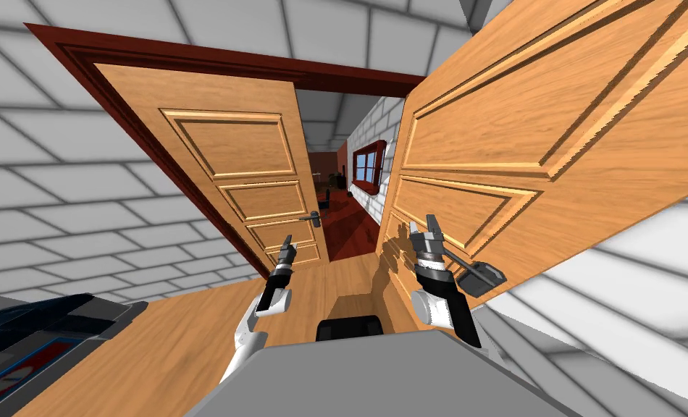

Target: Pull the door open

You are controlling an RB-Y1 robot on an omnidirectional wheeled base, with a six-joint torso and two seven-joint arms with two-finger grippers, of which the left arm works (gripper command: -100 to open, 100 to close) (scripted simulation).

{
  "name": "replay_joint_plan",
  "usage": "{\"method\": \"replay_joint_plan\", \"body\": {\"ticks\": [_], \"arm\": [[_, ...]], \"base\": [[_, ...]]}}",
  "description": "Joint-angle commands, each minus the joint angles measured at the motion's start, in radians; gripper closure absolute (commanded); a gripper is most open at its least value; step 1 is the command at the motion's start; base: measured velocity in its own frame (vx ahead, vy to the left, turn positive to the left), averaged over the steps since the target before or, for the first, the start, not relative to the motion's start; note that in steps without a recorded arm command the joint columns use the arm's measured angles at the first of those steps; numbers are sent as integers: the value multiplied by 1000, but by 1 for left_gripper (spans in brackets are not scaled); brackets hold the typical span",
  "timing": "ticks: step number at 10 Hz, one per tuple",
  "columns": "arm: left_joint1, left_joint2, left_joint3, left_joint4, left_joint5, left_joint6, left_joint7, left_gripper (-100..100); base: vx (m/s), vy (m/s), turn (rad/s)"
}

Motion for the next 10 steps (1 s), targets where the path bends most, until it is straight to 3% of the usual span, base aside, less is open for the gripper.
{"method": "replay_joint_plan", "body": {"ticks": [1, 10], "arm": [[-18, 4, 7, 38, 5, 3, 5, -100], [-103, 35, 50, 246, 37, 33, 39, -100]], "base": [[96, 6, -27], [137, -9, -31]]}}
